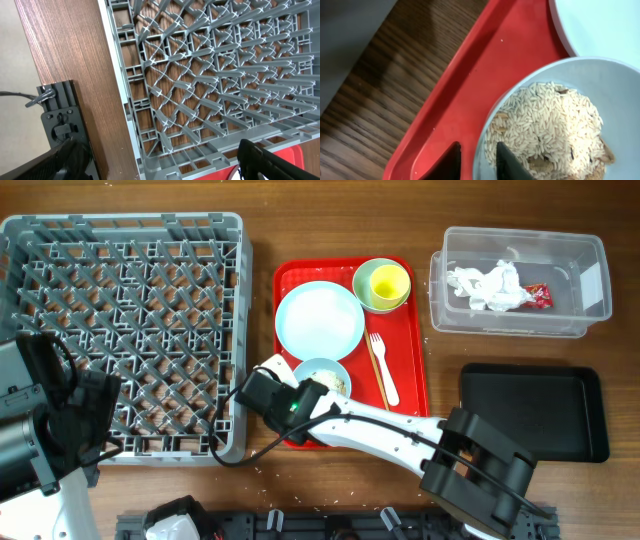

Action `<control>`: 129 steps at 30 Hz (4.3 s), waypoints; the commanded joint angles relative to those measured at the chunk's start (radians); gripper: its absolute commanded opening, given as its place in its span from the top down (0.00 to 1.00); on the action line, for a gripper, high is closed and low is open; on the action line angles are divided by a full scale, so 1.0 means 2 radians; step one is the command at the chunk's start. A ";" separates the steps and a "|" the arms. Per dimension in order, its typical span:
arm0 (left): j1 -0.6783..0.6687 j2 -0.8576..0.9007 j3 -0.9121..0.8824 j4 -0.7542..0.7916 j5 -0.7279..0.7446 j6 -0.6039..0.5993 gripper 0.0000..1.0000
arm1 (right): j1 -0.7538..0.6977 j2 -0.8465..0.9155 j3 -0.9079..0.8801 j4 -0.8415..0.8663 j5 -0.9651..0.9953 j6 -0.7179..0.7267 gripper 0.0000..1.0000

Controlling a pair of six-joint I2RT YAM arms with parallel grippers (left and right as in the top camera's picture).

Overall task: Sort waste into correct bins and load items into the dishwasher rack
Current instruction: 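Grasp the light-blue rice bowl rim with the right gripper, then carry the bowl to the black tray and tip the rice out, then return the empty bowl to the red tray and release it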

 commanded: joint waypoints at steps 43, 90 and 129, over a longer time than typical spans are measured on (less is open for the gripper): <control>0.002 -0.001 0.004 0.000 0.001 0.004 0.00 | -0.958 -0.245 -0.130 -0.203 -0.630 -0.162 0.96; 0.002 -0.001 0.004 0.000 0.001 0.004 0.00 | -1.100 -0.105 -0.147 -0.170 -0.810 -0.102 0.96; 0.002 -0.001 0.004 0.000 0.001 0.004 0.00 | -0.117 -0.194 -0.147 0.126 -0.209 0.142 0.96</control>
